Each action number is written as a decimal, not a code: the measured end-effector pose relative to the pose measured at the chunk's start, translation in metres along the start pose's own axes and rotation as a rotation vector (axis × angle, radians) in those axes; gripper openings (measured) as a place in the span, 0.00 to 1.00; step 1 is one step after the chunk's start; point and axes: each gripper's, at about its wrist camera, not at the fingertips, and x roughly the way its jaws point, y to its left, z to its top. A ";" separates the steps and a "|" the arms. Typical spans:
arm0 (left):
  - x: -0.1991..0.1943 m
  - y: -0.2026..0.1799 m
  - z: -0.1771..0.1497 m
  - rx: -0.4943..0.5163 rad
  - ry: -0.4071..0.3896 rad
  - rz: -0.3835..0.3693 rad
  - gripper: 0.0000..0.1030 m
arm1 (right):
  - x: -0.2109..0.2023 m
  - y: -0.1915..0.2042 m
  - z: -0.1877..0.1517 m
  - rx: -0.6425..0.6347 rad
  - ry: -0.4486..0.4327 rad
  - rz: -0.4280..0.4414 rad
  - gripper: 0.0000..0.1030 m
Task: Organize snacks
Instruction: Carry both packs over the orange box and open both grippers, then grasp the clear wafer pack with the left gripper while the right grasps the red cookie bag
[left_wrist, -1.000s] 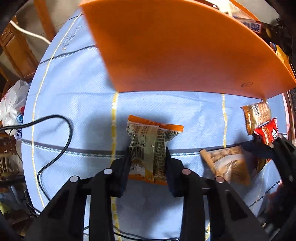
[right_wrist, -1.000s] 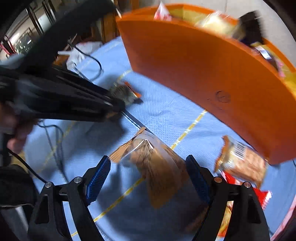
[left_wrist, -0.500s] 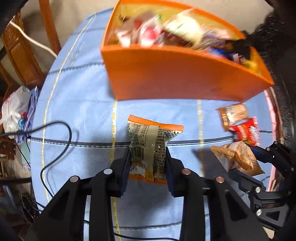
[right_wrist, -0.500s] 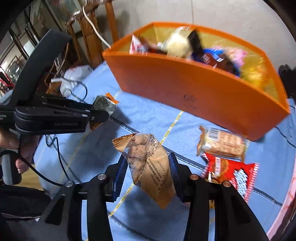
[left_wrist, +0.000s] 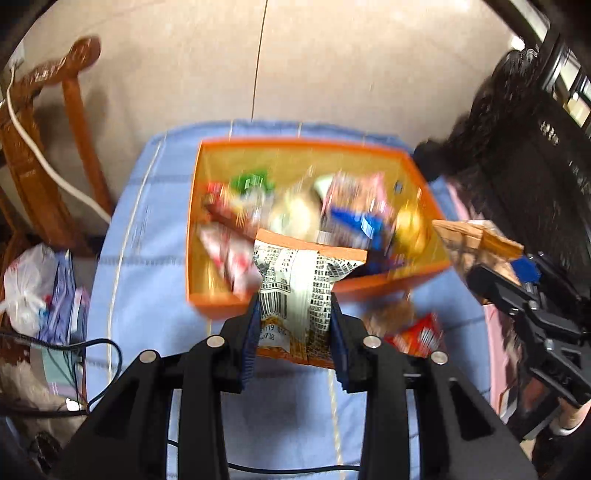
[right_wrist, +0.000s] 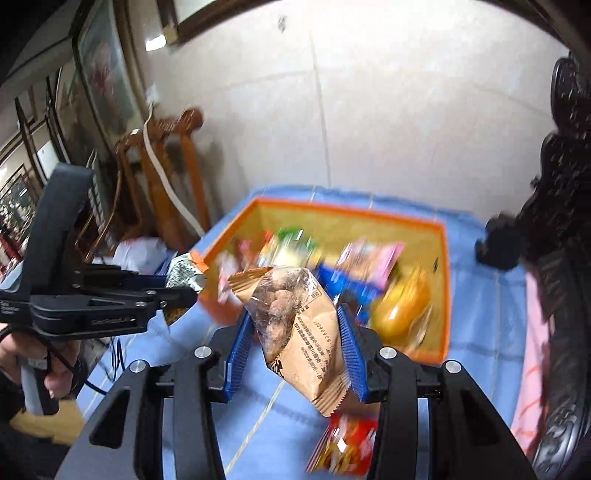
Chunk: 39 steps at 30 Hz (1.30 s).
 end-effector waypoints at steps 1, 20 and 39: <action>-0.001 -0.001 0.007 0.000 -0.012 0.000 0.32 | 0.002 -0.004 0.008 0.001 -0.012 -0.005 0.44; 0.058 0.014 0.051 -0.041 0.004 0.107 0.96 | 0.034 -0.053 0.018 0.140 -0.079 -0.105 0.87; 0.049 -0.037 -0.055 0.070 0.141 0.081 0.96 | 0.038 -0.069 -0.150 0.301 0.266 -0.136 0.91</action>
